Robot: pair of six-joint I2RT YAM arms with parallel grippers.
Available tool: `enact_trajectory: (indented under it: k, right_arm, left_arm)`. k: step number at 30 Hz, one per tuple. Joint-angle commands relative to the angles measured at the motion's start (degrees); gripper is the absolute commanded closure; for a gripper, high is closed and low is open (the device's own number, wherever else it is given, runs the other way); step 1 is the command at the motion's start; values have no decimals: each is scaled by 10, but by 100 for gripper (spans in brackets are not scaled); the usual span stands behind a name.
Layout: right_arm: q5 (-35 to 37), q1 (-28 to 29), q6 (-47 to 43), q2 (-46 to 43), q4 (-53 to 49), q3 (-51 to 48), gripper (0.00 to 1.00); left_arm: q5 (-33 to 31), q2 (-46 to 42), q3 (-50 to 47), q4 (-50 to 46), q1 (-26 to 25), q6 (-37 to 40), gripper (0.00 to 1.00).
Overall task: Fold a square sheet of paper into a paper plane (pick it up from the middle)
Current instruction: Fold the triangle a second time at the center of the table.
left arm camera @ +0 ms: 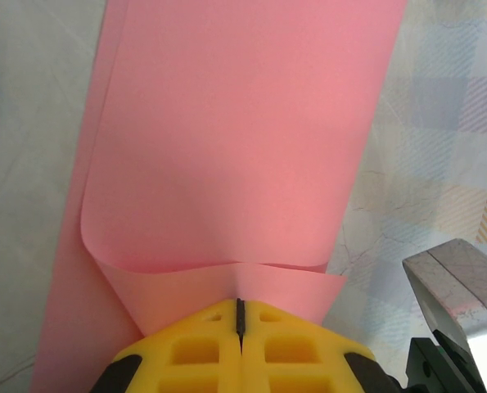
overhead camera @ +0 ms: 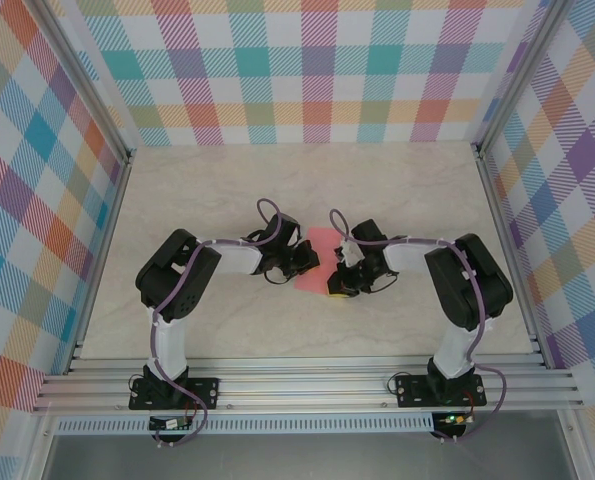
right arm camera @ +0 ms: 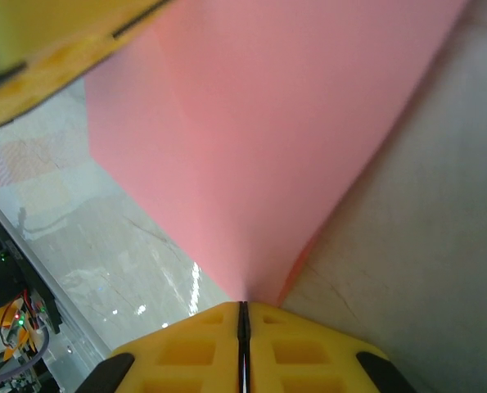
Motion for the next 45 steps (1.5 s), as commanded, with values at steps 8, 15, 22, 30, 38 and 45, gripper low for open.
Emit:
enact_trajectory:
  k: [8, 15, 22, 30, 38, 45]
  right_arm:
    - [-8, -3, 19, -31, -28, 48, 90]
    - [-35, 0, 35, 26, -5, 67, 89]
    - [20, -1, 22, 61, -26, 46, 94]
    - [72, -1, 0, 69, -65, 35, 99]
    - [76, -2, -10, 69, -73, 42, 99]
    - [70, -2, -12, 73, -71, 42, 99]
  left_arm:
    - [-9, -4, -13, -39, 0, 9, 100]
    - [-8, -8, -13, -39, 0, 9, 100]
    - [-7, -7, -13, -39, 0, 15, 100]
    - [-25, -13, -10, -50, 15, 41, 100]
    - [-24, -6, -11, -38, 44, 66, 100]
    - [-11, -8, -10, -35, 71, 80, 100]
